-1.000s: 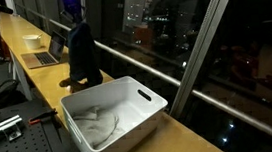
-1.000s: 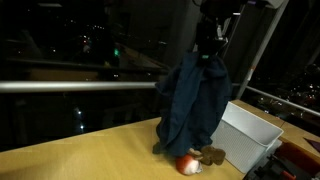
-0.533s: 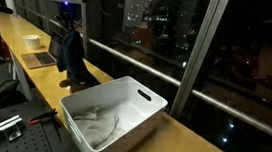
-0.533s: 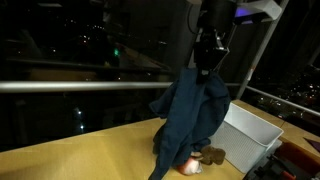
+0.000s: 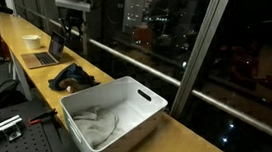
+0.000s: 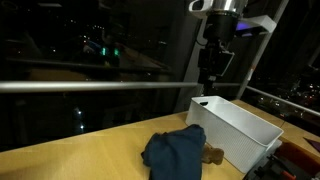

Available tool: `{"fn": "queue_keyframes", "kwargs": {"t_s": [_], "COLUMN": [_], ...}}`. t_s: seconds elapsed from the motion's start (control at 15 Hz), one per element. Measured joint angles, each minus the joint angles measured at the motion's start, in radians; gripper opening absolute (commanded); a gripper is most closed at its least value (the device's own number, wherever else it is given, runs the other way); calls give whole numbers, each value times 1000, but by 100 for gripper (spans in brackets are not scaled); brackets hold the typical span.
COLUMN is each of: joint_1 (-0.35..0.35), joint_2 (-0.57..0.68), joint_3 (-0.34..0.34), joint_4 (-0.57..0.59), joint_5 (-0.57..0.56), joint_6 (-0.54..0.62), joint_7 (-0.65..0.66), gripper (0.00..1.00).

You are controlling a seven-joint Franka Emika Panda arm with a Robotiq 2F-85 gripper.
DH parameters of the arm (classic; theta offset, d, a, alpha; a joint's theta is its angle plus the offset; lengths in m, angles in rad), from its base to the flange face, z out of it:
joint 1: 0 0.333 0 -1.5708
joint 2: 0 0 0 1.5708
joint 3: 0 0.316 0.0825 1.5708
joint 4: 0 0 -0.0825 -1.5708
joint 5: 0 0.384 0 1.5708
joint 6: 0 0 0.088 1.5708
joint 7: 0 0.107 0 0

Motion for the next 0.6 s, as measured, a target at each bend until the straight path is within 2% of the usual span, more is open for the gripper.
{"fn": "queue_keyframes", "kwargs": {"t_s": [0.2,0.6], "joint_1": [-52,-176], "joint_2": [-59,-160], "joint_3": [-42,-173], "joint_4": [-106,-329], "joint_5": [-6,-16], "joint_6": [82,246], "joint_7": [-26,-112], "gripper": [100,100]}}
